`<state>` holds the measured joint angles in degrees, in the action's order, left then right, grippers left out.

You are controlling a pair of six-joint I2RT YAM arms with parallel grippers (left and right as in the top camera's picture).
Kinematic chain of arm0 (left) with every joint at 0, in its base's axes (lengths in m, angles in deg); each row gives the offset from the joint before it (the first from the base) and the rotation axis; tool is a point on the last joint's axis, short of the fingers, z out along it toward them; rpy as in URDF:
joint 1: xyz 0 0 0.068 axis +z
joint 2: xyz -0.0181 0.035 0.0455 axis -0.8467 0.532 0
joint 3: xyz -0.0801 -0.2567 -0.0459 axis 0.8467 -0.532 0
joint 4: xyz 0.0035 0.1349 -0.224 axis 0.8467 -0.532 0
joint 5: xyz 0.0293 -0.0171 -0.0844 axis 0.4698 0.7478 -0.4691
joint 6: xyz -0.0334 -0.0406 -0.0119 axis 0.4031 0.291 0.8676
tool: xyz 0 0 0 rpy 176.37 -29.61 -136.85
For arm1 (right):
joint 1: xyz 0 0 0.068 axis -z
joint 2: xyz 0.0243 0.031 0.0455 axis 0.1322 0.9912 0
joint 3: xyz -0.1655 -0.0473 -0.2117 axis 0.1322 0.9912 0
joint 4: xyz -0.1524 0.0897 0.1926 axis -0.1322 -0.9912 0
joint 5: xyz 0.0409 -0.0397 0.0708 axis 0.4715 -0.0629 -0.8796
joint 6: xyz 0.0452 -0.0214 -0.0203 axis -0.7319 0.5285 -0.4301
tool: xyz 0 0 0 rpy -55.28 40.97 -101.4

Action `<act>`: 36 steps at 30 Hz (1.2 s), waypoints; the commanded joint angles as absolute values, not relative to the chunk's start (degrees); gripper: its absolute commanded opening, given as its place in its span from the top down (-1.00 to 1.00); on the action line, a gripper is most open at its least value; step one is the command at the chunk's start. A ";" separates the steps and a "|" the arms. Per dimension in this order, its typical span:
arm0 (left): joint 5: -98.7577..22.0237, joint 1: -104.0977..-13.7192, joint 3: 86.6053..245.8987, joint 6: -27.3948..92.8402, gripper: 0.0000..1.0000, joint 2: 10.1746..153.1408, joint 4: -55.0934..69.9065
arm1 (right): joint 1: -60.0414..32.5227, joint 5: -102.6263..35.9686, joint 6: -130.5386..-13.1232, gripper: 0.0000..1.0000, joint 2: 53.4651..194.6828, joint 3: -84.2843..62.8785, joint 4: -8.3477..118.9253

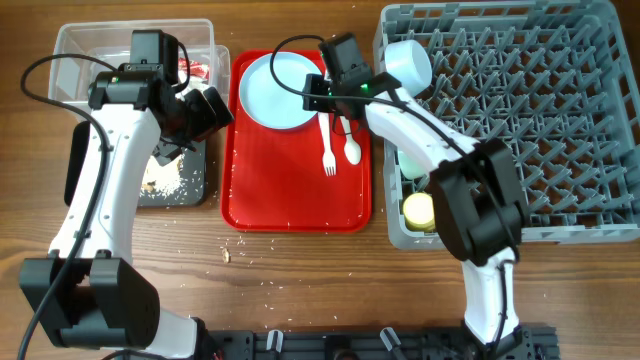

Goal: Sort waste into correct bins and load items into the dishwasher rack
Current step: 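Lift the light-blue plate and stand it upright in the rack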

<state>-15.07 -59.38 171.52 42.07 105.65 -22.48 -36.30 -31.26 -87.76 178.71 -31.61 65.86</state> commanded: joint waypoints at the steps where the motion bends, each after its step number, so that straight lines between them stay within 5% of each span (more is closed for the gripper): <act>1: -14.52 -59.18 172.15 41.96 -1.00 105.49 -22.46 | -36.13 -31.07 -87.98 0.02 181.48 -33.47 66.14; 9: -14.52 -59.18 172.15 41.96 -1.00 105.49 -22.46 | -36.22 -27.55 -88.14 0.45 185.68 -33.47 66.64; 13: -14.52 -59.18 172.15 41.96 -1.00 105.47 -22.46 | -36.22 -26.54 -88.14 0.91 185.96 -33.47 66.64; 23: -14.52 -59.18 172.15 41.96 -0.99 105.47 -22.46 | -32.96 -25.34 -81.14 0.91 170.55 -33.64 65.99; 31: -14.52 -59.18 172.15 41.96 -0.99 105.49 -22.46 | -27.08 5.89 -56.75 0.91 141.26 -33.64 58.10; 36: -14.52 -59.18 172.15 41.96 -1.00 105.47 -22.46 | -24.59 21.39 -37.56 0.91 138.93 -33.36 48.98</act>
